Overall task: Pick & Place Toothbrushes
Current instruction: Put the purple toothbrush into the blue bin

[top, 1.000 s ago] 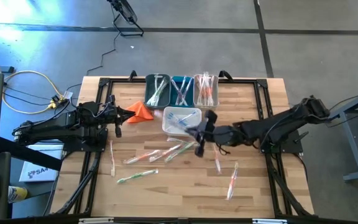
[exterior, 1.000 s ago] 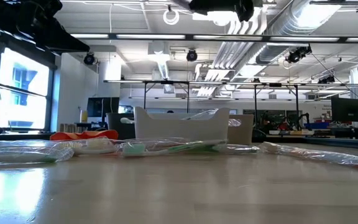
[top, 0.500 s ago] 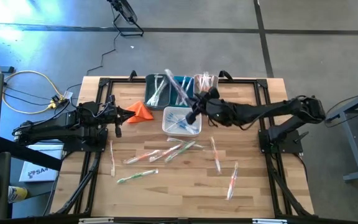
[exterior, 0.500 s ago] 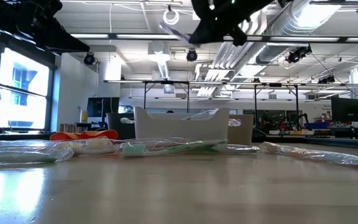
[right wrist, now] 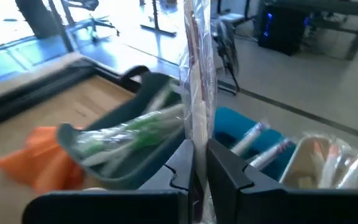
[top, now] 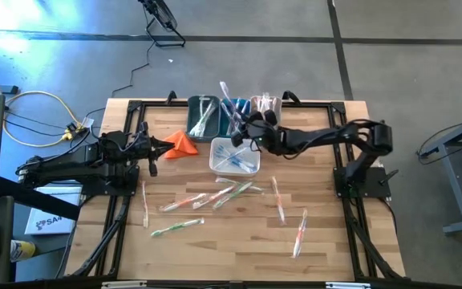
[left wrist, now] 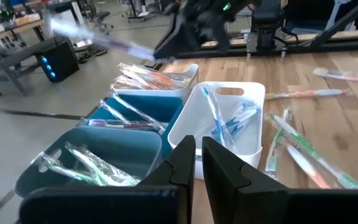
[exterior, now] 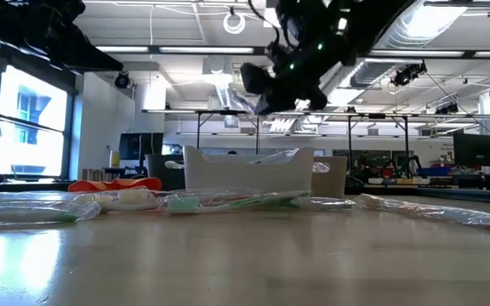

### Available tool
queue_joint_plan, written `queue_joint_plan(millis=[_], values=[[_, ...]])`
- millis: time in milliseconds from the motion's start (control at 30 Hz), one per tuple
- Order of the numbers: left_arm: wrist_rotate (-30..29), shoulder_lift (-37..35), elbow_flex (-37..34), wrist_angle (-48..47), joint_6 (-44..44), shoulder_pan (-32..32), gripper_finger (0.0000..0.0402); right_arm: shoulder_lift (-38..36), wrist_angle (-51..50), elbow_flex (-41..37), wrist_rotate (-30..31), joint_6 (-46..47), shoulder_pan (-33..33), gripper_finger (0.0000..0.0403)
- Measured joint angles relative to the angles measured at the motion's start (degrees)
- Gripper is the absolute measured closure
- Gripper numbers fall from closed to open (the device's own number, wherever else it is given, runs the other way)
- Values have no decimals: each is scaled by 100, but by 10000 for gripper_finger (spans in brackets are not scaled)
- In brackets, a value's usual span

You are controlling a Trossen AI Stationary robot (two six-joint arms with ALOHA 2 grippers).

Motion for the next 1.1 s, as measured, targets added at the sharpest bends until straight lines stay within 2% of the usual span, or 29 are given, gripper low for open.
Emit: queue_joint_plan(millis=[200, 567, 867, 1100], values=[[-36, 2, -2, 82, 533, 0, 378, 387, -11, 0, -172, 518, -320, 382], [-301, 1, -2, 635, 687, 0, 378, 459, -108, 6, -1242, 1209, -797, 382], [-316, 2, -2, 769, 687, 0, 378, 496, -1799, 795, -1278, 1621, -775, 382], [-316, 1, -2, 790, 687, 0, 378, 496, -1939, 907, -1231, 1642, -788, 382]])
